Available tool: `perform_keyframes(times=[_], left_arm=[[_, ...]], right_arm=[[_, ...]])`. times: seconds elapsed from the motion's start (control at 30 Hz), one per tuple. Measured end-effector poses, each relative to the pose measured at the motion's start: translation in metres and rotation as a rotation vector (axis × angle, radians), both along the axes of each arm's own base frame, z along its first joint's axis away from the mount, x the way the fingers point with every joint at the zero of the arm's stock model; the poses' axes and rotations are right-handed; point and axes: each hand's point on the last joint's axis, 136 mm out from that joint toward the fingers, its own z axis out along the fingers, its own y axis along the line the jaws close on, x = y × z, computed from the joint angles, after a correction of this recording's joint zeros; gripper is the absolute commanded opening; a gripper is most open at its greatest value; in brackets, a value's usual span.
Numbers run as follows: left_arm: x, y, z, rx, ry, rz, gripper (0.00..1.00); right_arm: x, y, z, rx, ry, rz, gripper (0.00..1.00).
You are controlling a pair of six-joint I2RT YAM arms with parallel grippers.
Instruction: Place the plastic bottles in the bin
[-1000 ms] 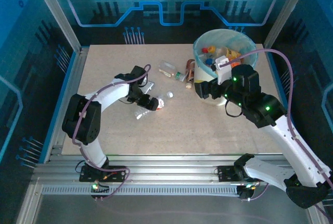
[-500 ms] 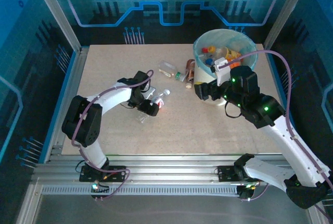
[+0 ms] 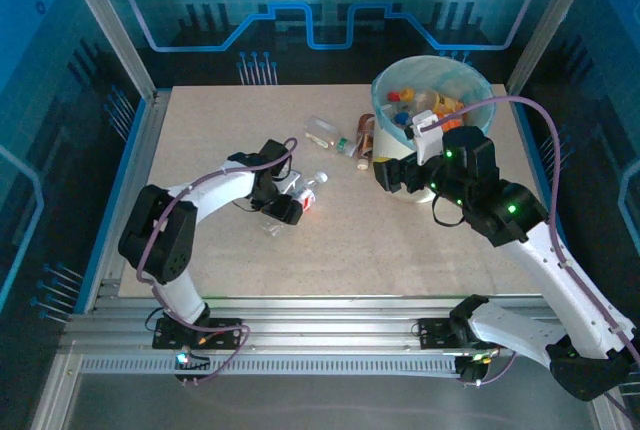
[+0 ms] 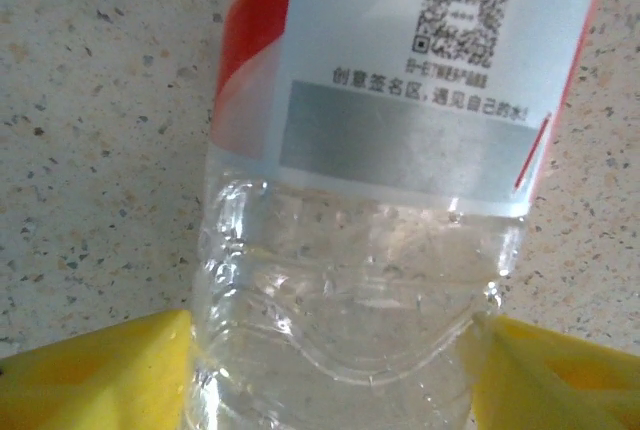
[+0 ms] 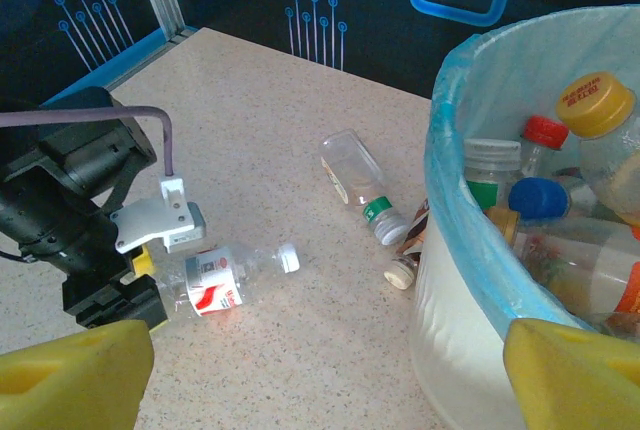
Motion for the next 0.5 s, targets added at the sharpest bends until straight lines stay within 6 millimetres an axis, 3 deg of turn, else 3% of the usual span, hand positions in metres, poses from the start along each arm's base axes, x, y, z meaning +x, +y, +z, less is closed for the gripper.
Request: perform_keyframes(times=[0.13,0.5], left_arm=[[0.004,-0.001,0.025,-0.03,-0.069,0.0,0.66],[0.006,-0.002,0.12,-0.166,-0.382,0.002,0.59]], right_arm=[[0.0,0.0,0.0,0.001,0.0,0.0,0.92],[-0.002,0.0,0.013,0.028,-0.013,-0.002,0.92]])
